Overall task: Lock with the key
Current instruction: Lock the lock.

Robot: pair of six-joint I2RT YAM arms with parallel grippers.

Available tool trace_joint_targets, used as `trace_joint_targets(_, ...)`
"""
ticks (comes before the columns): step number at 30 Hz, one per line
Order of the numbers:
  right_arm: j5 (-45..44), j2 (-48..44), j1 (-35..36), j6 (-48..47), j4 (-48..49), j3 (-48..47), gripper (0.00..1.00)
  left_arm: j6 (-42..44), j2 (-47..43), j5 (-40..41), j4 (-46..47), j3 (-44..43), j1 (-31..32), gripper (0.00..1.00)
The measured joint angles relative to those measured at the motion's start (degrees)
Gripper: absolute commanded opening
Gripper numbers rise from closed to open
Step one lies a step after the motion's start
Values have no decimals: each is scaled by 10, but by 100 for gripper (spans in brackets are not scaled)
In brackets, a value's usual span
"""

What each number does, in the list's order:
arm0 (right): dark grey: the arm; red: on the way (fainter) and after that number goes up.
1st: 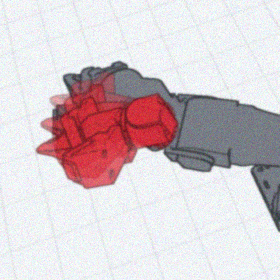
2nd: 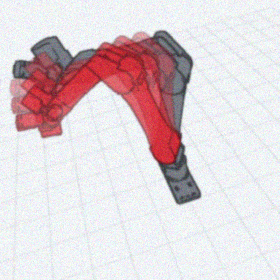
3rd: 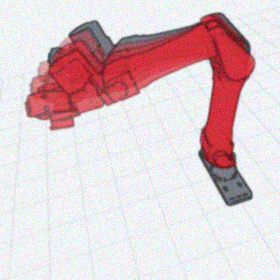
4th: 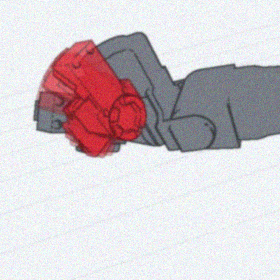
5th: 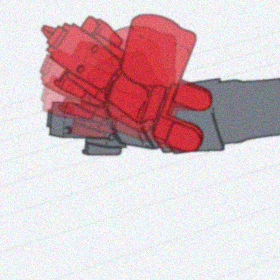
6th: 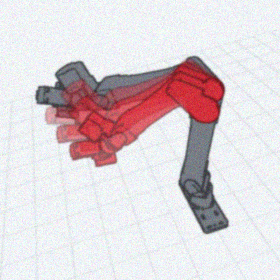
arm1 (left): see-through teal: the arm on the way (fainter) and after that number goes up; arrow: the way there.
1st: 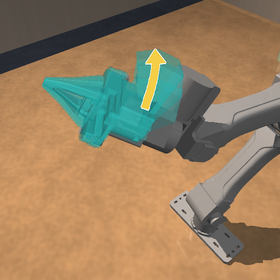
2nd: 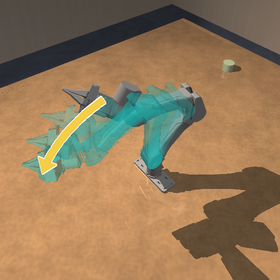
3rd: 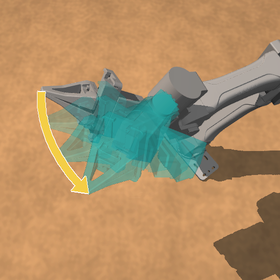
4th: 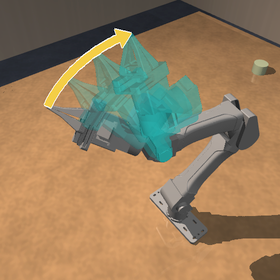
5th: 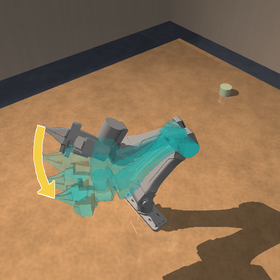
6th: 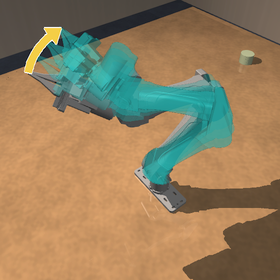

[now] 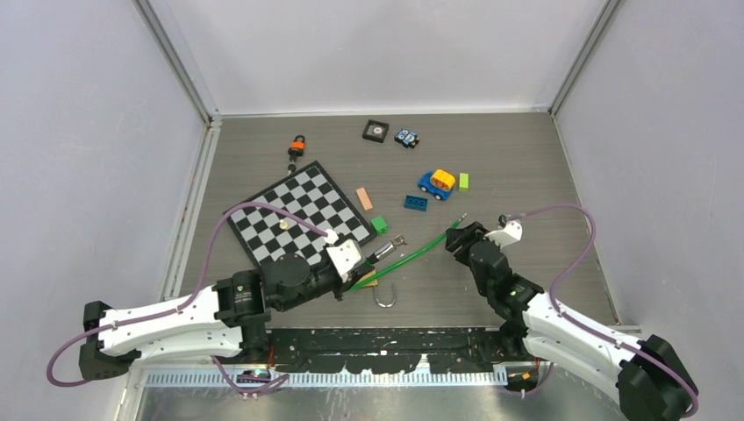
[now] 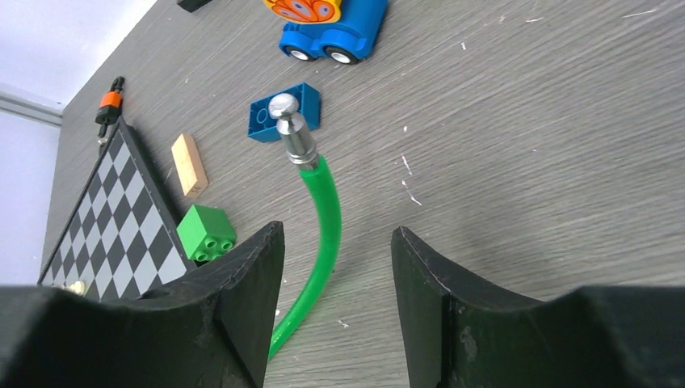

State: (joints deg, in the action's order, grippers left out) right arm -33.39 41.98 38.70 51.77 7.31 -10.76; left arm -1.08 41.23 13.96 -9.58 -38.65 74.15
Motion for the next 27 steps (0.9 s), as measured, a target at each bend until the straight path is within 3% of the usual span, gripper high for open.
trace_joint_targets(16,9,104,-17,-30,137,12,45,0,0,0,0,0,0,0)
trace_joint_targets(19,10,129,-20,-39,167,14,36,0,0,0,0,0,0,0)
trace_joint_targets(22,14,151,-22,-53,207,17,4,0,0,0,1,0,0,0)
trace_joint_targets(27,19,151,-22,-86,235,21,1,-10,0,0,4,0,0,0)
